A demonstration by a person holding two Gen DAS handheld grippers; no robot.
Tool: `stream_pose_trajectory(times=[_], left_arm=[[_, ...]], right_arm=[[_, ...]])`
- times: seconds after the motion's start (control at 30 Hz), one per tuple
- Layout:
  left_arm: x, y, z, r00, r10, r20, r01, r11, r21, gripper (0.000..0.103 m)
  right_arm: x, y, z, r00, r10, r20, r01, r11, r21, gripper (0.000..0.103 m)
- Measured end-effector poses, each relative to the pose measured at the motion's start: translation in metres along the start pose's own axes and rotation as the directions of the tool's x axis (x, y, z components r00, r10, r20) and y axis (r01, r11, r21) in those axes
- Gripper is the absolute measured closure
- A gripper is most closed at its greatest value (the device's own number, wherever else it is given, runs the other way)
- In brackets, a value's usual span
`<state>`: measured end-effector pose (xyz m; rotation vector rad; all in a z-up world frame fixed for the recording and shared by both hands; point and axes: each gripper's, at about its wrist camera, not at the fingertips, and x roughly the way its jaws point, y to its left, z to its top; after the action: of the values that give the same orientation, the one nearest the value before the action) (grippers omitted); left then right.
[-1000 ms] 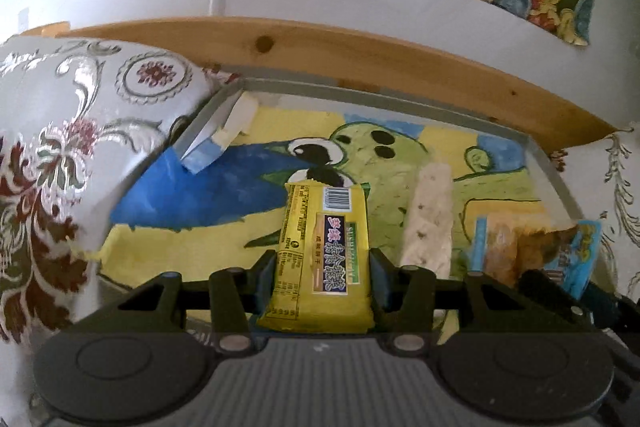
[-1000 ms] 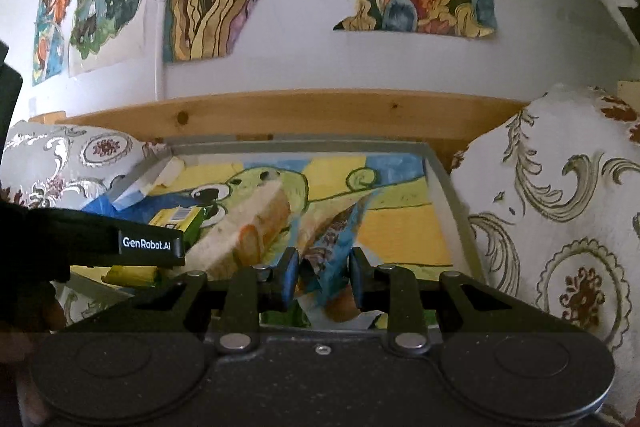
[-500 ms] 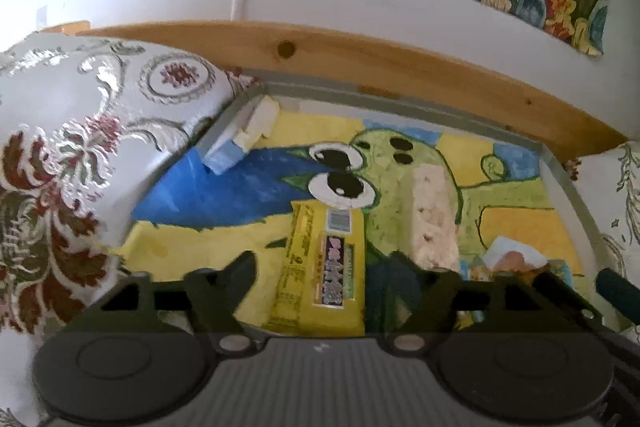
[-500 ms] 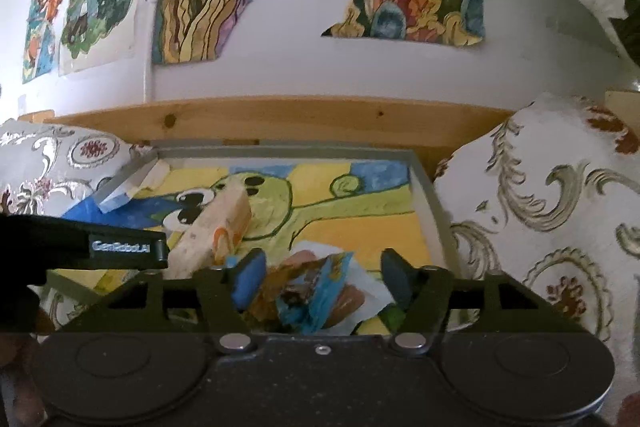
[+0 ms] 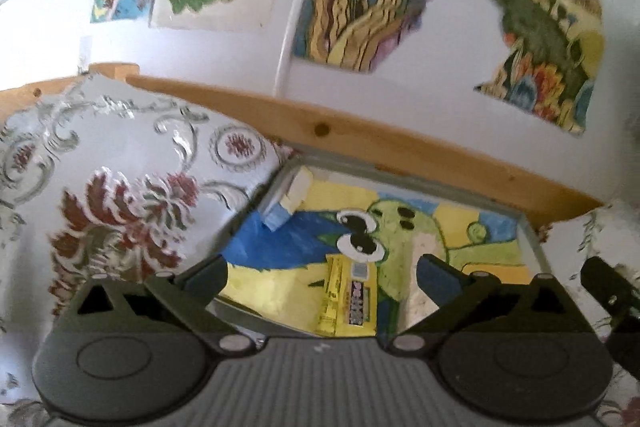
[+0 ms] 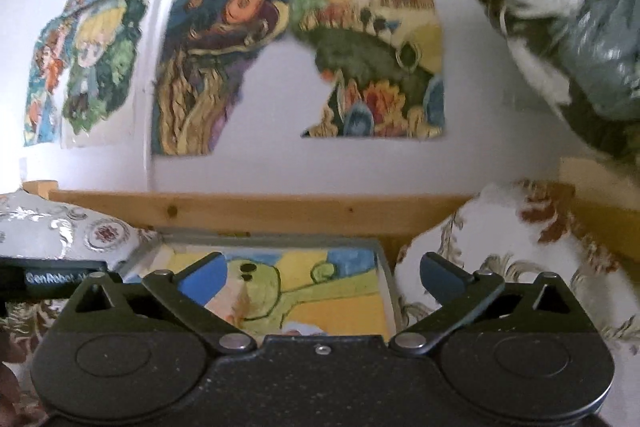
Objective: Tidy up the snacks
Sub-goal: 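Open both tools to drop the snacks into the grey tray, then withdraw both open tools from the tray back over the snack pile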
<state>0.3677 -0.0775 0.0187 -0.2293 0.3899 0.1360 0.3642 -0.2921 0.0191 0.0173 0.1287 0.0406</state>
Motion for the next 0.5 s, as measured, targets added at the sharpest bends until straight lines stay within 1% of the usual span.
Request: stream_pose_trajectory(times=[0.13,0.23,0.37,0.5], left_arm=[[-0.031,0.009,0.008,0.999,0.008,0.045,-0.008,1.000,0.005,0.000],[-0.053,0.018,0.012,0.998,0.004,0.063,-0.004,1.000,0.001,0.000],[-0.079,0.030,0.012,0.997,0.007,0.082,-0.008,1.000,0.019,0.000],[-0.102,0.042,0.006,0.996,0.011,0.094,-0.014,0.999,0.039,0.000]], right_arm=[[-0.026,0.009,0.012,0.999,0.006,0.036,-0.004,0.999,-0.051,0.001],[-0.044,0.016,0.018,0.998,0.010,0.059,-0.005,0.997,-0.082,0.001],[-0.070,0.026,0.024,0.996,0.012,0.090,-0.001,0.993,-0.121,0.001],[-0.093,0.031,0.026,0.994,-0.015,0.110,0.027,0.993,-0.116,0.001]])
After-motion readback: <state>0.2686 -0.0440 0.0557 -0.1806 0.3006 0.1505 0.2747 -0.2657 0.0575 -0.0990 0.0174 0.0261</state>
